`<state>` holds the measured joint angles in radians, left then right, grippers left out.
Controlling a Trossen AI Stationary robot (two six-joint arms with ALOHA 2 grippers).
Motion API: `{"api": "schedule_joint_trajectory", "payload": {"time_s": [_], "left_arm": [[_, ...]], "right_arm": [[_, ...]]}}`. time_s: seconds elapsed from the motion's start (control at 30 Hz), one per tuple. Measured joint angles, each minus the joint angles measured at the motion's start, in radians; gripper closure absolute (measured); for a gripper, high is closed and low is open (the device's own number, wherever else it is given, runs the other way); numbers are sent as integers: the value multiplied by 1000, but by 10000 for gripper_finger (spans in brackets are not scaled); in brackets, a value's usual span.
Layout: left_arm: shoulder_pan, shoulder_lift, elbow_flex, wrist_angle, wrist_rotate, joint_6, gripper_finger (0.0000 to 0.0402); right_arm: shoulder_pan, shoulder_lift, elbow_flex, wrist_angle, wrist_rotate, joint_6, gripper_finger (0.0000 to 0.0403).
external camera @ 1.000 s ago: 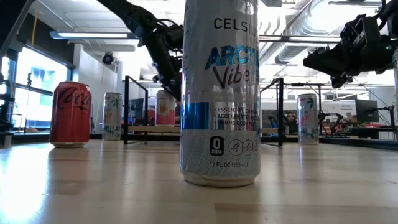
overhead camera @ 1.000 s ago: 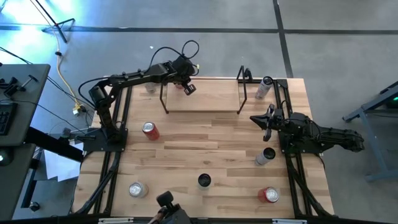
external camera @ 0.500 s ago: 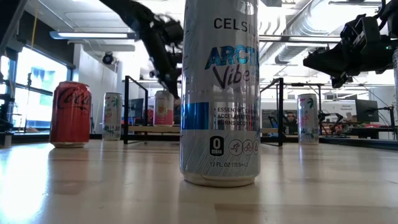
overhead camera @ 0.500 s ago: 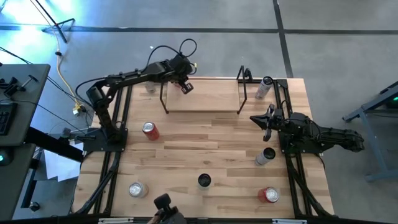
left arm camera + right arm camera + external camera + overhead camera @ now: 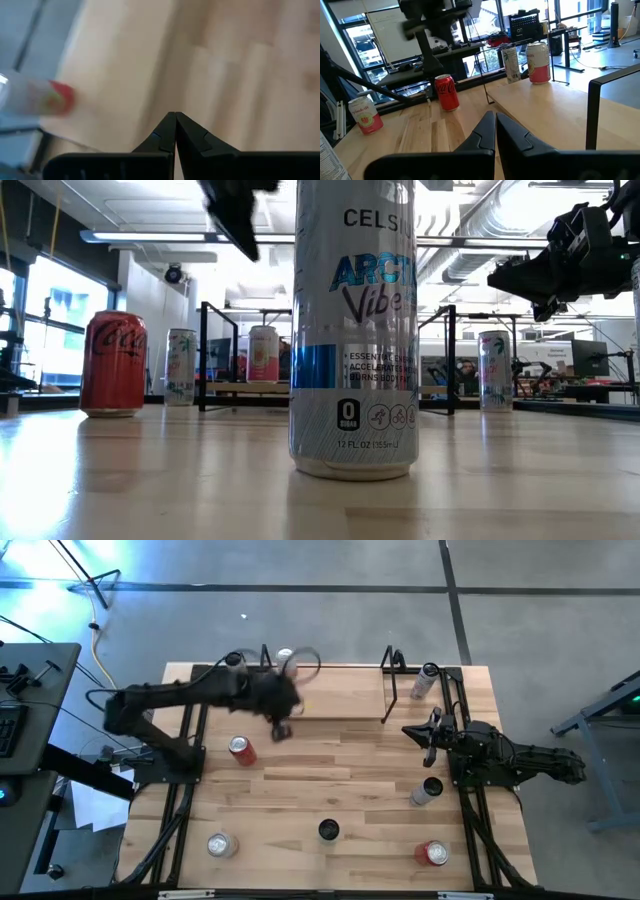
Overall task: Place canned beverage on shelf
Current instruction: Put the pink white soda can on the shelf aligned with the other pink white soda can
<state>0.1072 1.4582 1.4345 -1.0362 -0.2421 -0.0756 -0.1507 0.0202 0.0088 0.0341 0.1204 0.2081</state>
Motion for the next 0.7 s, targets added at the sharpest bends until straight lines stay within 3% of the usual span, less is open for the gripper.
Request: {"api": "schedule_joint_trajectory", "payload": {"time_s": [0.3,0.7], "left_arm": [[-420,-50,0,-211,-3,-617,401],[-893,47,0,-245,73,-1650,401]], "right_arm": [[0,0,0,0,0,0,402],[0,0,0,0,0,0,402]]}}
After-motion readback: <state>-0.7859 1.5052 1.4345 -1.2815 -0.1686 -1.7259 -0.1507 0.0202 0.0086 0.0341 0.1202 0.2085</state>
